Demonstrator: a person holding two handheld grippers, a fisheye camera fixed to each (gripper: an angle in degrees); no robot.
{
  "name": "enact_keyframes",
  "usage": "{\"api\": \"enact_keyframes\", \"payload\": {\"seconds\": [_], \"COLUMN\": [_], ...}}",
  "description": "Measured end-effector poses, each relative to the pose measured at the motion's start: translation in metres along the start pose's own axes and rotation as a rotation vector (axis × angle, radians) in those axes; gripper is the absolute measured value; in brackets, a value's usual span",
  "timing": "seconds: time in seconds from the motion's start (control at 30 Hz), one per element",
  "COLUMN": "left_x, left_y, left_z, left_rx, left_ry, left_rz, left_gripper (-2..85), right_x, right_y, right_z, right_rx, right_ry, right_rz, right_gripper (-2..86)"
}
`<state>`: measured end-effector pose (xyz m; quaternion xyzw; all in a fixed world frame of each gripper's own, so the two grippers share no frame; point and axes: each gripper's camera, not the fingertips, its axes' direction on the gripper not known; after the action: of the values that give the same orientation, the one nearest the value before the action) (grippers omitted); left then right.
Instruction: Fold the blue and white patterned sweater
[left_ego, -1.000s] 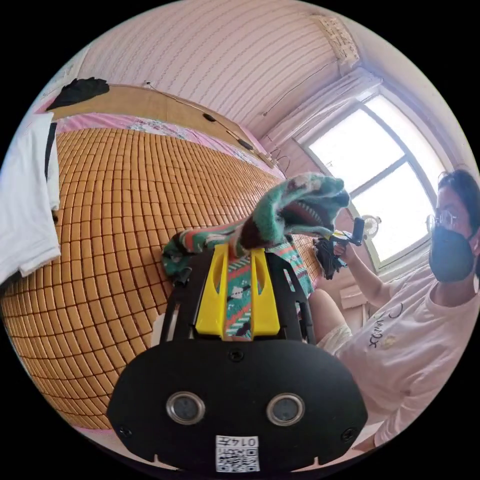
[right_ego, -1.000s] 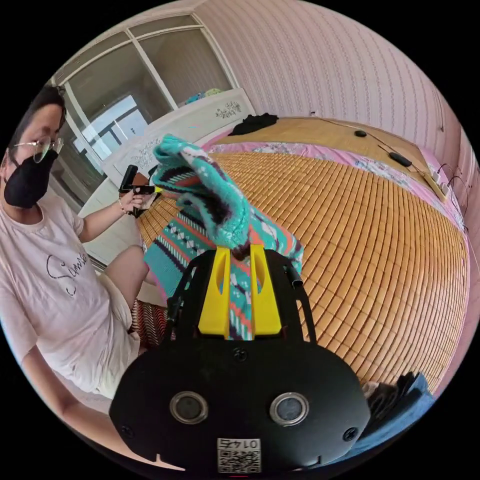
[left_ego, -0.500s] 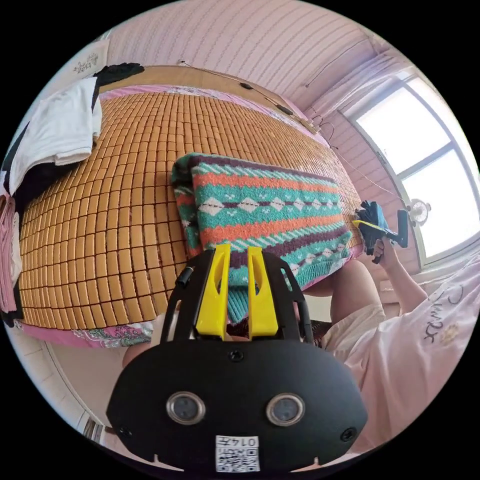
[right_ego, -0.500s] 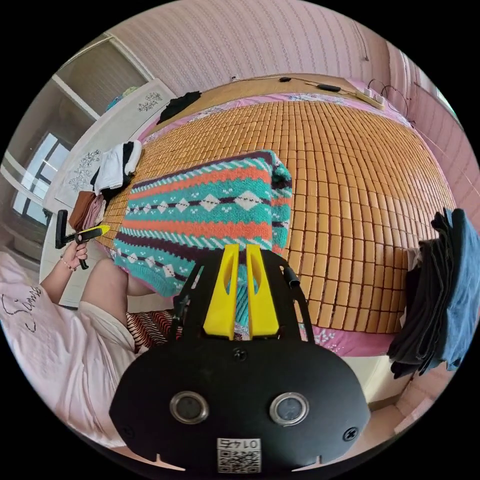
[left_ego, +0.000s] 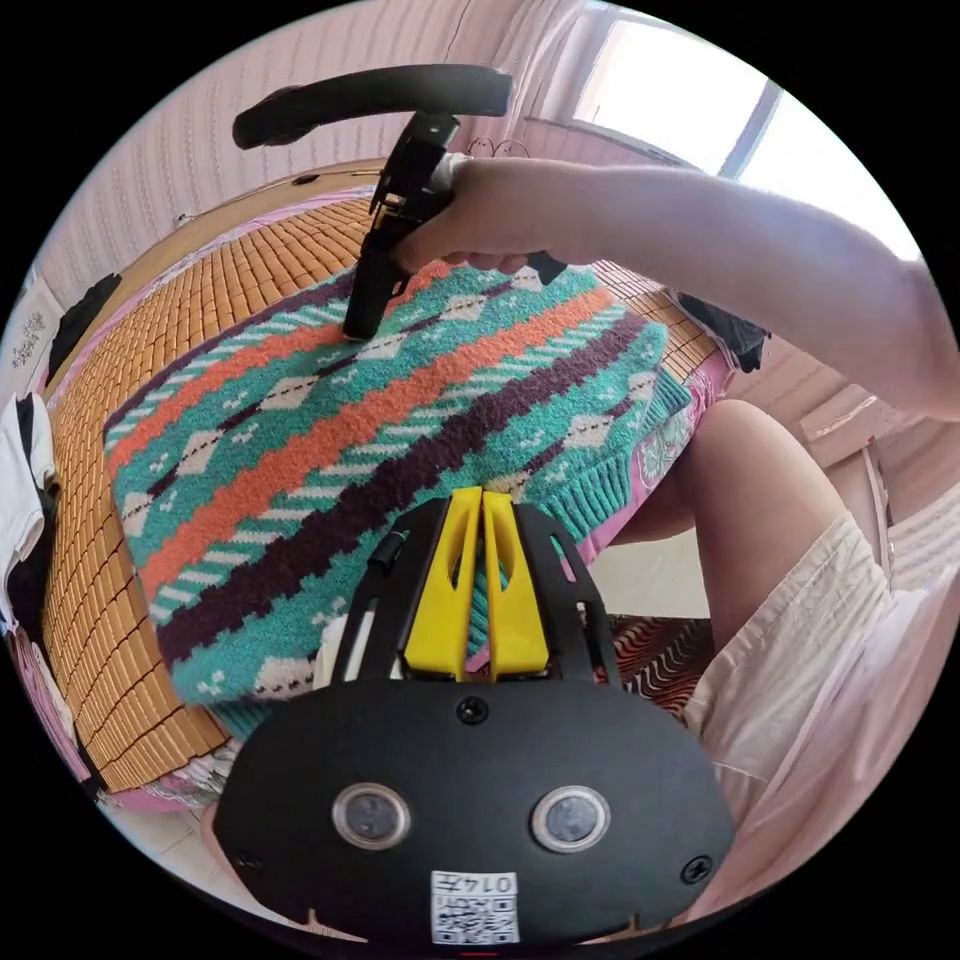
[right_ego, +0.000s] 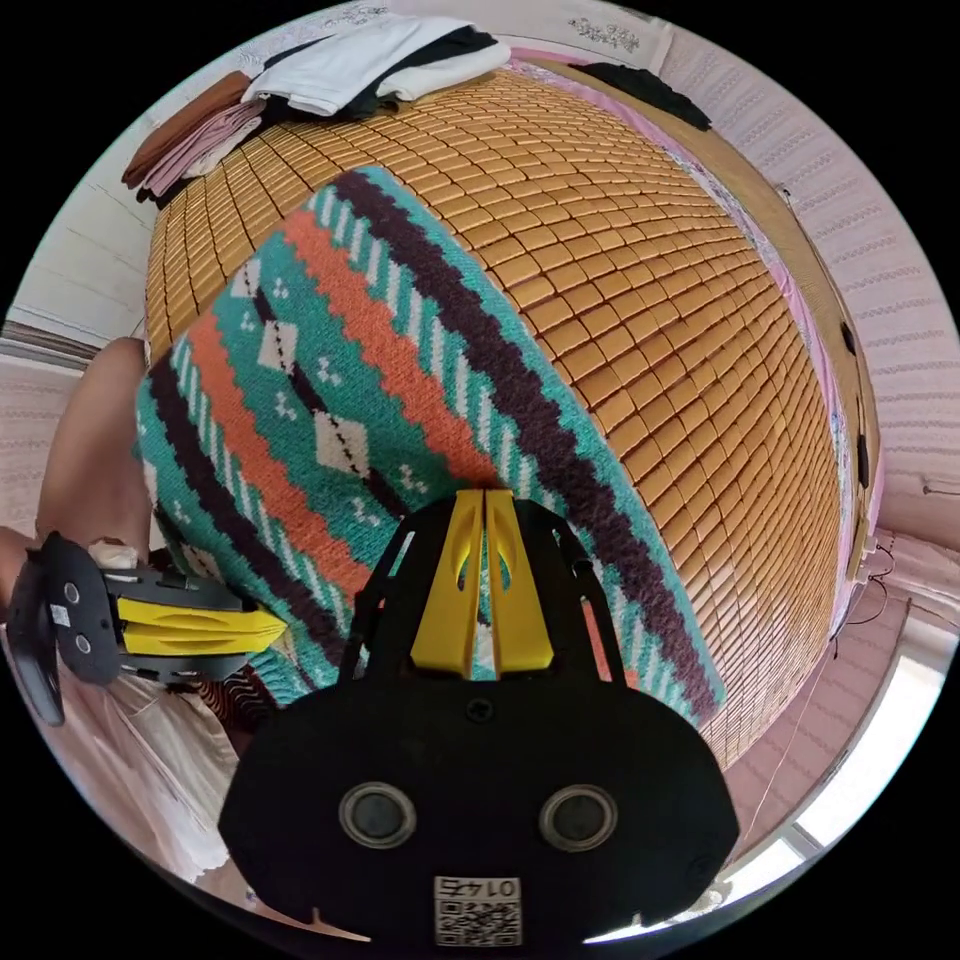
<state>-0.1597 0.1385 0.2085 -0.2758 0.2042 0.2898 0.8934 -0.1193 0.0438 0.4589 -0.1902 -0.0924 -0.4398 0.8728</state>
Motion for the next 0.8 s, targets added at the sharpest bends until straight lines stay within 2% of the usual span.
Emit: {"api": "enact_keyframes", "payload": {"seconds": [0.13, 0.2, 0.3, 0.33, 0.57, 0.7, 0.8], "left_x": [0.015, 0.021, 0.022, 0.021, 0.031, 0.036, 0.048], "left_y": [-0.009, -0.008, -0.001, -0.001, -0.016, -0.024, -0.032], "left_z": [-0.008, -0.012, -0.003, -0.002, -0.002, 0.001, 0.000], "left_rx": [-0.045, -0.024, -0.019, -0.016, -0.075, -0.101, -0.126], "left_ry": [-0.020, -0.023, 0.014, 0.031, 0.050, 0.053, 0.001], "left_rz": [0.031, 0.047, 0.031, 0.017, 0.050, 0.029, 0.053], "left_gripper": [-0.8, -0.9, -1.0, -1.0, -1.0, -1.0, -1.0], "right_x": [0.015, 0.025, 0.042, 0.048, 0.064, 0.056, 0.075], "right_y": [-0.031, -0.040, -0.066, -0.073, -0.101, -0.092, -0.063], "right_z": [-0.022, -0.043, -0.001, 0.006, 0.011, 0.011, -0.005], "right_rx": [-0.138, -0.076, -0.187, -0.167, -0.419, -0.438, -0.358], "right_ry": [-0.074, -0.032, -0.018, -0.035, -0.080, 0.025, -0.019], "right_rz": [-0.082, -0.067, -0.041, -0.012, -0.126, -0.112, -0.039], "right_gripper": [-0.6, -0.6, -0.6, -0.6, -0.7, -0.7, -0.6]}}
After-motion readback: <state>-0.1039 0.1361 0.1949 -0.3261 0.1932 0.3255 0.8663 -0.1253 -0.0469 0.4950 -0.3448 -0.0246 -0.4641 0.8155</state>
